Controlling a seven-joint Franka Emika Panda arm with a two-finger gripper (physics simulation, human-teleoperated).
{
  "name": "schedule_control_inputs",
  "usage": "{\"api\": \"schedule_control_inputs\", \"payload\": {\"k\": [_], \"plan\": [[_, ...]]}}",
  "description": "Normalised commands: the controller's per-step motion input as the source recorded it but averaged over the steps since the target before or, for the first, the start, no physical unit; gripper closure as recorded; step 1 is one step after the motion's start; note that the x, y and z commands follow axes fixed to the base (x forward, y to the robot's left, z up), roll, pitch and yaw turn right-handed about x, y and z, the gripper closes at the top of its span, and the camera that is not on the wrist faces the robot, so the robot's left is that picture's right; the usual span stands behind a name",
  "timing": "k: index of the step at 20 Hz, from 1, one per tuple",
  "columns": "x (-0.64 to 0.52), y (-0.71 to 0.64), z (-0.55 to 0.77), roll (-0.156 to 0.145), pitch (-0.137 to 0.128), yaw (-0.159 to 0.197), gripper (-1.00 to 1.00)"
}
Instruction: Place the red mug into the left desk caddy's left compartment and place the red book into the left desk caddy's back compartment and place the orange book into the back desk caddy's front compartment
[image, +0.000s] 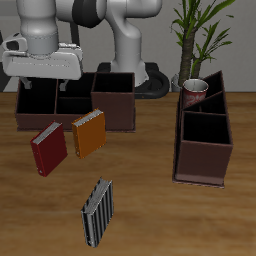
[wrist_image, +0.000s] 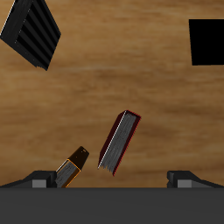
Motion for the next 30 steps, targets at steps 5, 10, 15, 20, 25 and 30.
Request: {"api": "schedule_control_inputs", "payload": {"k": [5, 10, 15, 20, 25, 30], "plan": [[0.2, -0.43, -0.27, -0.005, 0.005, -0.013, -1.0], [0.15, 0.0, -0.23, 0.025, 0.017, -0.078, -1.0], [0.02, 0.28, -0.24, 0.05, 0.01, -0.013, -1.0], [0.05, 0.14, -0.19, 0.078, 0.042, -0.058, -1.0], [0.04, -0.05, -0.14, 0.02, -0.004, -0.027, -1.0], [0.05, 0.09, -0.18, -0.017, 0.004, -0.02, -1.0]]}}
